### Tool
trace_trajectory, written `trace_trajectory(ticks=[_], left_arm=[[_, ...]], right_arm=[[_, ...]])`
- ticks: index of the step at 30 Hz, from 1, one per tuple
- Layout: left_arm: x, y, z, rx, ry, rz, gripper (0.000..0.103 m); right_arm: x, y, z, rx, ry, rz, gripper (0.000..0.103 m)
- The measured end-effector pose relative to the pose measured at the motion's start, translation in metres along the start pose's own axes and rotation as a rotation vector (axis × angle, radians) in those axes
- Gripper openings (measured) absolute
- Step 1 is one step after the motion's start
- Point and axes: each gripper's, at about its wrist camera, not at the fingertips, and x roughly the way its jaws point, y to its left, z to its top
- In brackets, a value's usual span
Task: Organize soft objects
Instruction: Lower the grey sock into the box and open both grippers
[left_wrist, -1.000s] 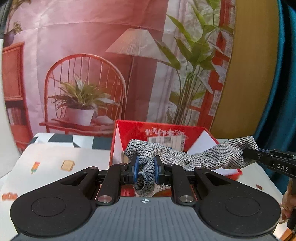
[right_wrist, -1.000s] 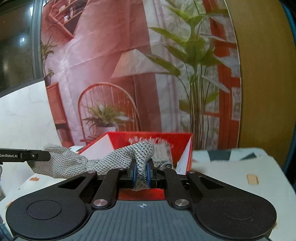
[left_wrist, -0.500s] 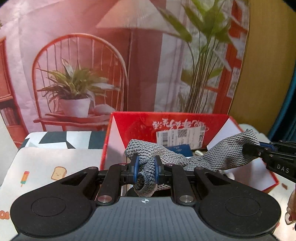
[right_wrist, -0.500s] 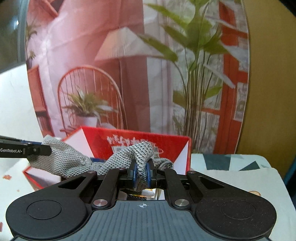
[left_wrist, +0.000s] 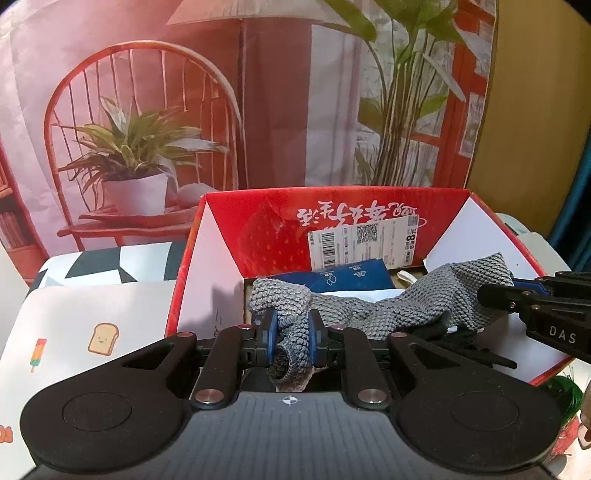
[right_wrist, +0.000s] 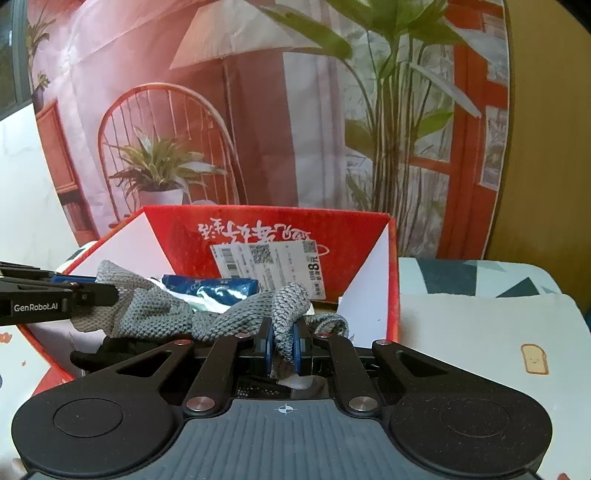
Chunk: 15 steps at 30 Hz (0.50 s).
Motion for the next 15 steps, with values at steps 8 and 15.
trace_trajectory(ticks=[8,15], left_arm=[[-0.015,0.011,0.0,-0.025,-0.039,-0.042,0.05],[-0.049,0.011,-0.005,-0.036,-0.099,-0.073,0.051]], right_arm=[[-0.018,0.003,-0.002,-0.038,-0.077,-0.056,0.025],[-0.049,0.002,-0.005,-0.029,-0.154,-0.055,0.038]])
